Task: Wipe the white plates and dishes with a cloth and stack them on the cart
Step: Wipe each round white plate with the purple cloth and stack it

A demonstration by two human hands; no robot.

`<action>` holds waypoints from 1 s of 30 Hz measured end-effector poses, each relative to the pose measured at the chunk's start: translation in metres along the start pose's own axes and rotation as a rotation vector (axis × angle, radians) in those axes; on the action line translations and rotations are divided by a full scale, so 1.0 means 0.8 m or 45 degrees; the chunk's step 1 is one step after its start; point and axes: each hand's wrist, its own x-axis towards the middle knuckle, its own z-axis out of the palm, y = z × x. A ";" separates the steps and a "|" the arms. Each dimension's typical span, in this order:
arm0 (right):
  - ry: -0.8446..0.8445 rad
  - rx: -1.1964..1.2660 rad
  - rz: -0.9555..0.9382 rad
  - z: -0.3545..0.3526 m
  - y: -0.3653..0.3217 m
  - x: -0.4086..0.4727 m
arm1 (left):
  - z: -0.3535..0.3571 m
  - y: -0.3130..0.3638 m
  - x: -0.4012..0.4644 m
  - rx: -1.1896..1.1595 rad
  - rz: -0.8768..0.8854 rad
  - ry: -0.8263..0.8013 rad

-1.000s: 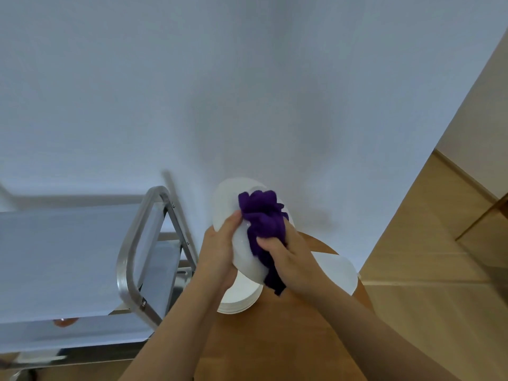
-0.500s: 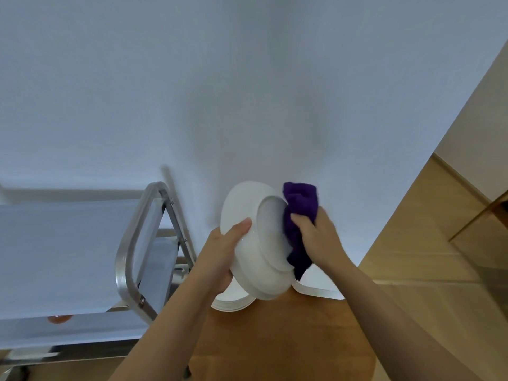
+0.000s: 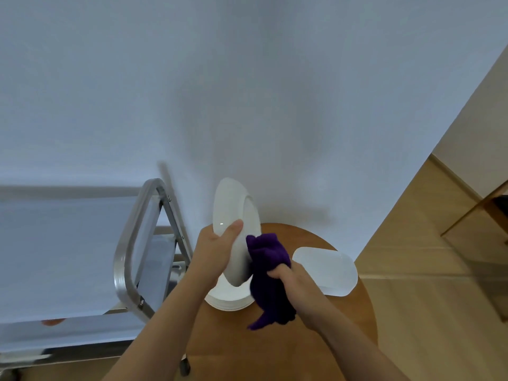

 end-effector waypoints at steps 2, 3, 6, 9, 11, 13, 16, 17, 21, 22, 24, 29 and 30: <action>0.033 0.132 0.177 0.001 0.011 0.004 | -0.004 -0.019 0.005 0.254 0.065 -0.044; 0.084 0.154 0.237 0.000 0.018 0.008 | -0.005 -0.032 0.008 0.376 0.085 -0.077; 0.320 0.169 0.317 0.001 0.040 0.022 | -0.014 -0.074 0.013 0.692 0.083 -0.205; 0.539 0.164 0.385 0.002 0.058 0.033 | -0.024 -0.108 0.021 0.993 0.079 -0.384; 0.606 0.141 0.432 0.005 0.071 0.039 | -0.025 -0.127 0.029 1.206 0.125 -0.496; 0.624 0.106 0.445 0.009 0.083 0.044 | -0.019 -0.145 0.038 1.432 0.234 -0.584; 0.608 0.073 0.461 0.016 0.097 0.049 | -0.007 -0.170 0.054 1.695 0.429 -0.653; 0.605 0.077 0.467 0.018 0.102 0.050 | -0.003 -0.179 0.060 1.748 0.466 -0.682; 0.648 0.113 0.531 0.024 0.121 0.052 | 0.002 -0.210 0.078 1.856 0.486 -0.807; 0.664 0.120 0.550 0.024 0.126 0.051 | 0.003 -0.217 0.080 1.862 0.484 -0.834; 0.699 0.145 0.579 0.023 0.134 0.049 | 0.006 -0.228 0.081 1.874 0.486 -0.878; 0.813 0.241 0.649 0.013 0.150 0.044 | 0.009 -0.257 0.086 1.912 0.508 -0.917; 0.827 0.253 0.663 0.012 0.152 0.042 | 0.009 -0.264 0.089 1.945 0.523 -0.927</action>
